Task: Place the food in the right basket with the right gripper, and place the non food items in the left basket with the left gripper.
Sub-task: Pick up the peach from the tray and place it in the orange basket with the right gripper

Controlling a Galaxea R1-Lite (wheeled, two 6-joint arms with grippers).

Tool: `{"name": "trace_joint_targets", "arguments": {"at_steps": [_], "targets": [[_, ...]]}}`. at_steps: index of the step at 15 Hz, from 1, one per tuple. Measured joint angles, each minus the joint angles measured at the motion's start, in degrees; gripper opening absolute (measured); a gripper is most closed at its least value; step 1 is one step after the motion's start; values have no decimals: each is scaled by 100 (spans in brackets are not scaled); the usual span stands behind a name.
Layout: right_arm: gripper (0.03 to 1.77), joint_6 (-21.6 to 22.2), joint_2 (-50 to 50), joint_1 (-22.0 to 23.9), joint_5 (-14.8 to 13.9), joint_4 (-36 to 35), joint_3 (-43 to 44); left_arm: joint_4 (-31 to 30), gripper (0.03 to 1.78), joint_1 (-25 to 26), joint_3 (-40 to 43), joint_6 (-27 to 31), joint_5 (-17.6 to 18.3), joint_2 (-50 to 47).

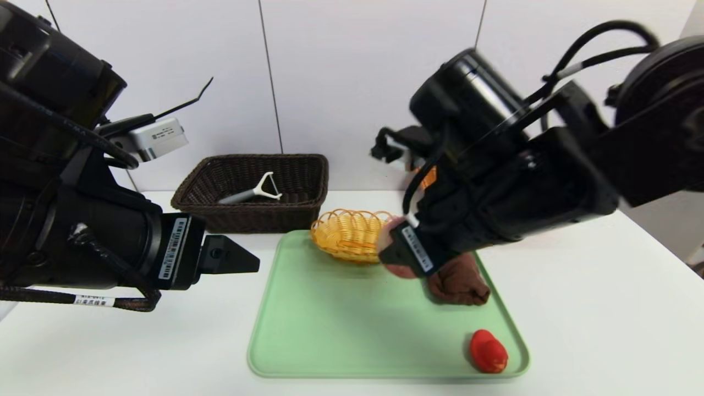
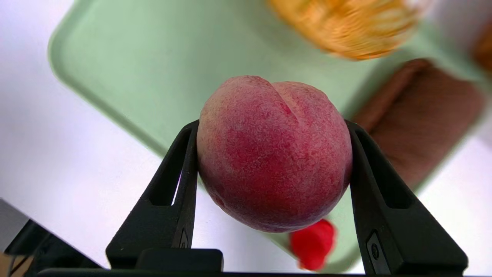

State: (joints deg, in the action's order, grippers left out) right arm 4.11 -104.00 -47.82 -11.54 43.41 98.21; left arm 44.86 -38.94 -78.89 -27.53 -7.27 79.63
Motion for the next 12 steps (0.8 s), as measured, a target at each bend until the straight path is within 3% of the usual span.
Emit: {"name": "trace_joint_targets", "arguments": {"at_steps": [3, 8, 12], "targets": [[109, -218, 461, 518, -416, -268, 63, -5, 169, 0, 13, 2, 2, -2], [109, -571, 689, 1870, -461, -806, 72, -11, 169, 0, 22, 11, -1, 5], [109, -859, 328, 2925, -455, -1556, 52, -10, 169, 0, 13, 2, -15, 9]]}}
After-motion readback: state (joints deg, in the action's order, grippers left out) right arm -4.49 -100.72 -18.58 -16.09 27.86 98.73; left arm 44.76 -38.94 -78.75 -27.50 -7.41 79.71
